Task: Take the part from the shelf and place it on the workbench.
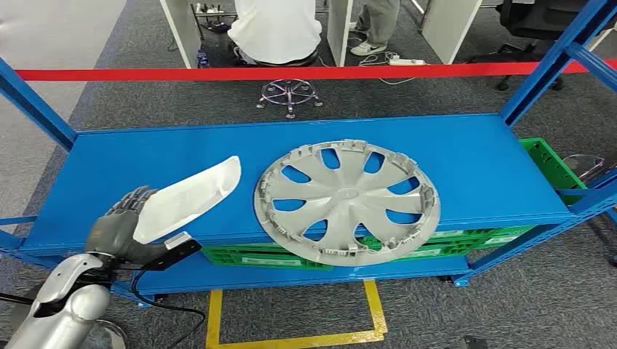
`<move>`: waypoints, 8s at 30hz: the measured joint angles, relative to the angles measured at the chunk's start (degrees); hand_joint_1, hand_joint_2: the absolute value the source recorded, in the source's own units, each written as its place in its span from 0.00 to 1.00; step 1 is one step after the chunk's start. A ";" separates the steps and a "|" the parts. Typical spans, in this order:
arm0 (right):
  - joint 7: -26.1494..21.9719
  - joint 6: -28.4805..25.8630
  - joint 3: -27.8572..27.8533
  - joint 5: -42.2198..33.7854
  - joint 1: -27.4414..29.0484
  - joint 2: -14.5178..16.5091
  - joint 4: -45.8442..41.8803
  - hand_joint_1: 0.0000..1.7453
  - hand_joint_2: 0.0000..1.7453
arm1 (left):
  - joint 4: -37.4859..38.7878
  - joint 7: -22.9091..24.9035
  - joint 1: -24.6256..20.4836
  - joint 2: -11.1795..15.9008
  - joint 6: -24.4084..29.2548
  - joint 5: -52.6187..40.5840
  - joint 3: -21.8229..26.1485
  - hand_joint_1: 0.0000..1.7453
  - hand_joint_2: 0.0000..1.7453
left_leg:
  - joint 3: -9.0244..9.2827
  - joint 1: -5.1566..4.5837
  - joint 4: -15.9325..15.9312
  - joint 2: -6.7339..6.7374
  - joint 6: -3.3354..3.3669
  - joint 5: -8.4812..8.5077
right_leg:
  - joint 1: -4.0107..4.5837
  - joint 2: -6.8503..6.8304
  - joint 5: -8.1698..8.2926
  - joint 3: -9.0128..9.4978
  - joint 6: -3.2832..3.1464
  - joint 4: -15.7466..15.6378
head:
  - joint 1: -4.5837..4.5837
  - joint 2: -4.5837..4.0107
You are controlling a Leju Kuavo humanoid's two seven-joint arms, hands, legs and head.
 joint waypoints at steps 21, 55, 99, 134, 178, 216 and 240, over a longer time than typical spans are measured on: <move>0.17 0.09 -0.88 1.39 0.02 0.11 0.00 0.00 0.00 | 0.00 -0.51 -0.01 0.31 -0.02 -0.49 -0.04 0.00 1.00 | 0.00 0.00 0.00 0.00 0.00 0.00 | 0.00 0.00 0.00 0.00 0.00 0.00 | 0.00 0.00; 0.25 0.07 -1.80 2.25 0.04 0.33 0.00 0.00 0.00 | 0.02 0.03 -0.01 0.33 -0.11 -1.50 -0.08 1.00 1.00 | 0.00 0.00 0.00 0.00 0.00 0.00 | 0.00 0.00 0.00 0.00 0.00 0.00 | 0.00 0.00; -0.85 0.09 -4.28 3.74 0.58 0.58 -0.02 0.00 0.00 | -5.51 -10.09 3.71 -0.22 5.04 8.94 -0.28 1.00 1.00 | -0.01 0.00 0.00 0.00 0.00 -0.01 | 0.00 0.01 0.00 -0.02 0.00 0.00 | 0.01 0.00; -2.54 0.09 -6.66 4.33 1.18 1.30 0.00 0.00 0.00 | -16.88 -17.91 10.52 -2.32 13.96 10.54 -1.67 1.00 1.00 | -5.25 0.31 13.69 2.76 -1.95 -8.47 | -0.37 -4.17 2.19 -1.89 -1.80 -0.10 | 0.27 0.00; -4.98 1.51 -7.19 6.41 2.07 1.22 0.26 0.00 0.00 | -19.04 -18.56 13.38 -4.05 17.72 13.86 -1.31 1.00 1.00 | 1.22 0.07 -0.59 3.64 1.28 -1.11 | 0.15 -5.25 -4.65 -7.13 0.99 8.91 | 0.32 0.00; -5.82 1.96 -8.70 6.91 2.44 1.46 1.03 0.00 0.00 | -18.34 -17.84 12.99 -4.13 15.57 14.44 -0.61 1.00 1.00 | -2.37 -0.47 -1.64 2.89 0.60 3.27 | 0.75 -4.04 -1.46 3.12 0.41 3.10 | 0.48 0.00; -5.67 1.40 -9.75 7.11 2.71 2.05 1.46 0.00 0.00 | -17.05 -17.84 12.05 -4.47 14.01 15.52 0.01 1.00 1.00 | 2.17 -0.75 -3.21 3.06 1.80 0.76 | 0.67 -4.22 -5.71 -7.21 0.72 10.78 | 0.49 0.02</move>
